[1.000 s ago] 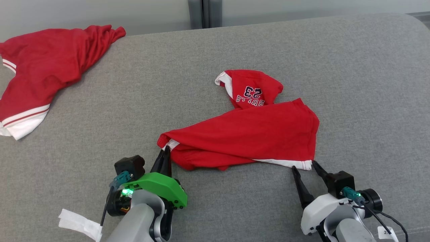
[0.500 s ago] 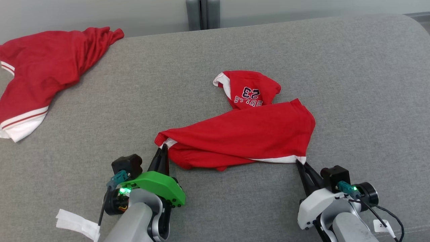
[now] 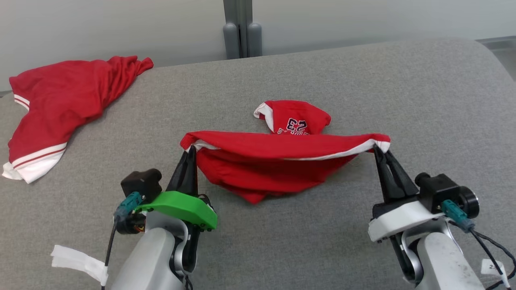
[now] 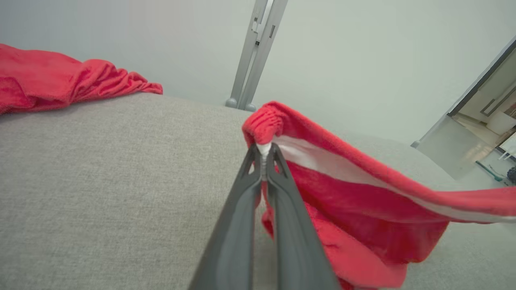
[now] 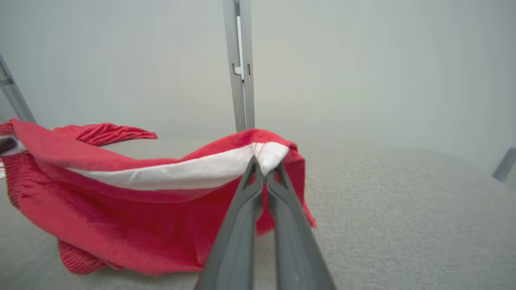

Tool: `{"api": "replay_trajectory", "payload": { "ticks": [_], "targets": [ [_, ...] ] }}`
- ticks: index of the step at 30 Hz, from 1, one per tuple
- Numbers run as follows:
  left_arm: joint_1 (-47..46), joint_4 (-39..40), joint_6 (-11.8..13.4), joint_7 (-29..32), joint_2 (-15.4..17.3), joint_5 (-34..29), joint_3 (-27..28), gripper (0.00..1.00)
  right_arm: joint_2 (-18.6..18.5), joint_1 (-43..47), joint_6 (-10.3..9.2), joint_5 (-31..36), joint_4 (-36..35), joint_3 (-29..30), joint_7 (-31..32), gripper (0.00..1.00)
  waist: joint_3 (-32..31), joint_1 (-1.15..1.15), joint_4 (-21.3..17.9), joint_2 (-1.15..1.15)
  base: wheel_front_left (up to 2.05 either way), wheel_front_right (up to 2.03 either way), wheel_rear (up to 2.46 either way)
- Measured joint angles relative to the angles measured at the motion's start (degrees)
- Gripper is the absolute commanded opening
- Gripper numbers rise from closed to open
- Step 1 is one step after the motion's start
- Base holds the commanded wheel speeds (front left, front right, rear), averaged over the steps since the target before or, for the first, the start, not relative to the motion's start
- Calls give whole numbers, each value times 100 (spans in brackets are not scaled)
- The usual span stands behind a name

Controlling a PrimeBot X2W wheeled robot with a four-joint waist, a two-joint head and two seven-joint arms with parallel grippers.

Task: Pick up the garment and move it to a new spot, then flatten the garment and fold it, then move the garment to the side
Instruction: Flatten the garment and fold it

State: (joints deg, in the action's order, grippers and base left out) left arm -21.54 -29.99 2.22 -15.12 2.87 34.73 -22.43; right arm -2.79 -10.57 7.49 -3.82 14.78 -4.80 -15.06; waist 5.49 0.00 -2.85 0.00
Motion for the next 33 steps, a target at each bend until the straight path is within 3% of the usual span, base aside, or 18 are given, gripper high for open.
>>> {"api": "replay_trajectory", "payload": {
  "ticks": [9, 16, 23, 28, 31, 33],
  "targets": [
    [108, 1408, -276, 36, 254, -319, 261, 0, -63, 216, 0, 77, -1611, 349, 1, 0, -483, 0, -92, 0, 0, 0, 0],
    [-65, 3244, -354, 681, 665, -247, 311, 0, -461, 139, 0, 102, -3194, 458, 330, 0, -738, 0, -217, 0, 0, 0, 0],
    [-389, 4648, -270, 1507, 948, -163, 315, 0, -534, 75, 0, 77, -4328, 751, 765, 0, -704, 0, -299, 0, 0, 0, 0],
    [-572, 4517, -225, 2056, 1063, -8, 250, 0, -506, -1, 0, -377, -4112, 636, 1050, 0, -510, 0, -313, 0, 0, 0, 0],
    [-983, 3947, -252, 2238, 1105, 64, 338, 0, -823, -522, 0, -626, -3295, 307, 1146, 0, -295, 0, -333, 0, 0, 0, 0],
    [-1408, 3427, -301, 2315, 1122, 87, 391, 0, -773, -1100, 0, -1099, -2660, 145, 1149, 0, -115, 0, -355, 0, 0, 0, 0]
  ]
}}
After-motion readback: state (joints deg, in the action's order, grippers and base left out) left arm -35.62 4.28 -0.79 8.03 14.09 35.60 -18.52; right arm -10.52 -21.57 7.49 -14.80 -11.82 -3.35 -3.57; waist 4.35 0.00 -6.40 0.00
